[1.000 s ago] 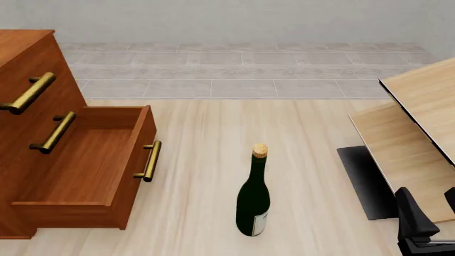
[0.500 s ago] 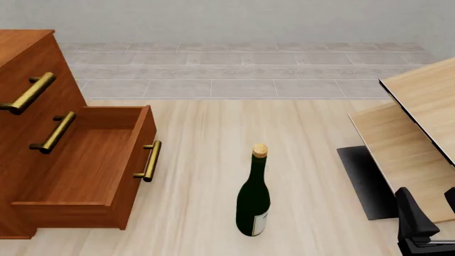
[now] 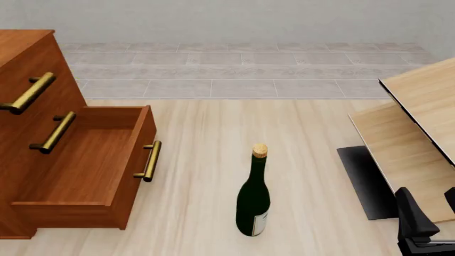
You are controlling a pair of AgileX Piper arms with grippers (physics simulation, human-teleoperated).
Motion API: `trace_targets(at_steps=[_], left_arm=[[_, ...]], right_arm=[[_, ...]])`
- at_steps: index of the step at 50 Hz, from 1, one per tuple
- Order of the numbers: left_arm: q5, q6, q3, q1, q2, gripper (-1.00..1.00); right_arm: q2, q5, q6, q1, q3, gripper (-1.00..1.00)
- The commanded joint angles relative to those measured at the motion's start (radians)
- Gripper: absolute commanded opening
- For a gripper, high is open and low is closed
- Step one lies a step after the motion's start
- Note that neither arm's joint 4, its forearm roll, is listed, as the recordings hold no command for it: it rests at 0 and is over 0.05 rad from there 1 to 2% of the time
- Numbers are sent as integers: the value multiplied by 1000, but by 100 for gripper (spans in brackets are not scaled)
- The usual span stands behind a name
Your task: Put the bowl on top of the cabinet.
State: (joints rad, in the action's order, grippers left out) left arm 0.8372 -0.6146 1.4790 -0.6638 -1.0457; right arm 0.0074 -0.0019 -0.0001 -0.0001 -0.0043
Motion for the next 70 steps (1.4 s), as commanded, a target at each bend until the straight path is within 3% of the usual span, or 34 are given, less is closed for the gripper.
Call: trace_targets(at_steps=[1, 70], left_arm=[[-25, 26, -17, -15, -10, -100], [-179, 147, -141, -35, -126, -100]], right_arm=[[0, 0, 0, 0, 0, 100], [0, 0, 0, 0, 0, 100]])
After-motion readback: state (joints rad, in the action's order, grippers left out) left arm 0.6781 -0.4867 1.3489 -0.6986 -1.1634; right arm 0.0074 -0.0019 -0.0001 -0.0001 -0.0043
